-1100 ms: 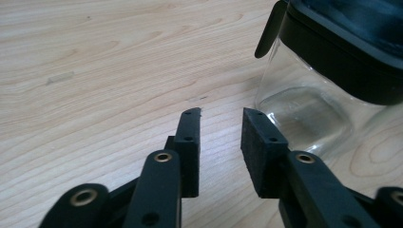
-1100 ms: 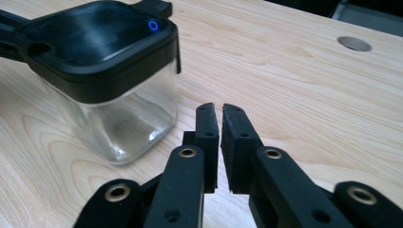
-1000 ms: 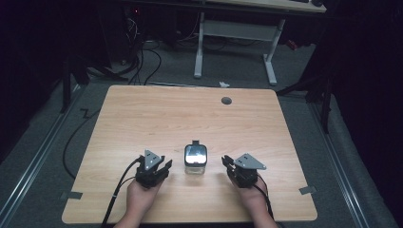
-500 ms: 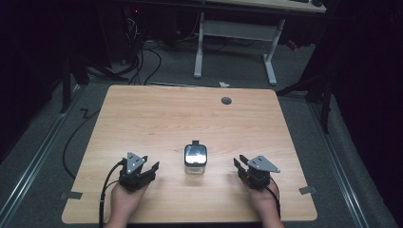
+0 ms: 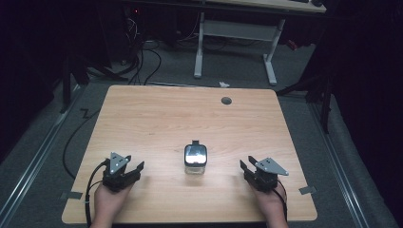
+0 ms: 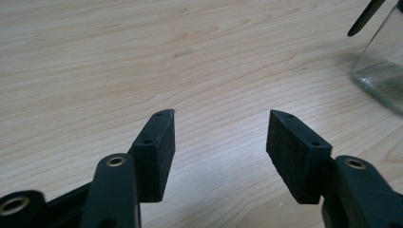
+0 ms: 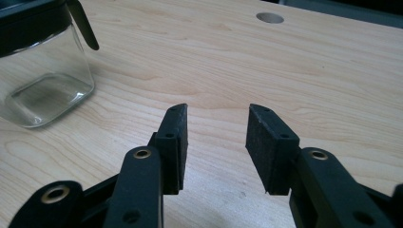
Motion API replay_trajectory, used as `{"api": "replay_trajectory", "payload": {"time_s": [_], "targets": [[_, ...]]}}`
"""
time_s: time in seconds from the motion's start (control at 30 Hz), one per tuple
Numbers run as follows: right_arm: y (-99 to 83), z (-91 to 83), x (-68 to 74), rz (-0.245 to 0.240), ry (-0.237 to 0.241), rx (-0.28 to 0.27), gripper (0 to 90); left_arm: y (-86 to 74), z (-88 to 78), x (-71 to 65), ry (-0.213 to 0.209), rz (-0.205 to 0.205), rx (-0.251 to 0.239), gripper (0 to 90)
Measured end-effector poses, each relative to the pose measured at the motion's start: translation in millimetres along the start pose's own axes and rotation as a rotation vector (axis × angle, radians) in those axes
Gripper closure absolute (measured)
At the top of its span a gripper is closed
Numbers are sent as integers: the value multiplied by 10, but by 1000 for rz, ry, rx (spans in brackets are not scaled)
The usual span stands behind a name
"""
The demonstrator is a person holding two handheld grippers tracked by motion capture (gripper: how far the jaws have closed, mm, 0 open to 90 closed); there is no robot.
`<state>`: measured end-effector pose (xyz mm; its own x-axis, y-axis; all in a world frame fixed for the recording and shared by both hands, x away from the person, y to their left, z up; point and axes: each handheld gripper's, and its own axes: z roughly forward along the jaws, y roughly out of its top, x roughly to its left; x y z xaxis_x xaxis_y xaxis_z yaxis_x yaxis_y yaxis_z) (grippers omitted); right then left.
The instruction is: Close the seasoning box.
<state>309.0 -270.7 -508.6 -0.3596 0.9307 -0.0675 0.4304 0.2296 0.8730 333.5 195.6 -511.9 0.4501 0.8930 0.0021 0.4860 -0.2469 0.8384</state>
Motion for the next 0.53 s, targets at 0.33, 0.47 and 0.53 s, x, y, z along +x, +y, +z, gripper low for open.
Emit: {"api": "replay_trajectory", "payload": {"time_s": [0.33, 0.47, 0.53], "targets": [[12, 34, 59, -12, 8, 6, 534, -111, -83, 84, 11, -6, 10, 429], [16, 17, 76, -21, 18, -7, 498, -106, -92, 49, 10, -10, -2, 428], [17, 0, 67, -16, 22, -9, 488, -110, -95, 20, 9, -4, -3, 428]]}}
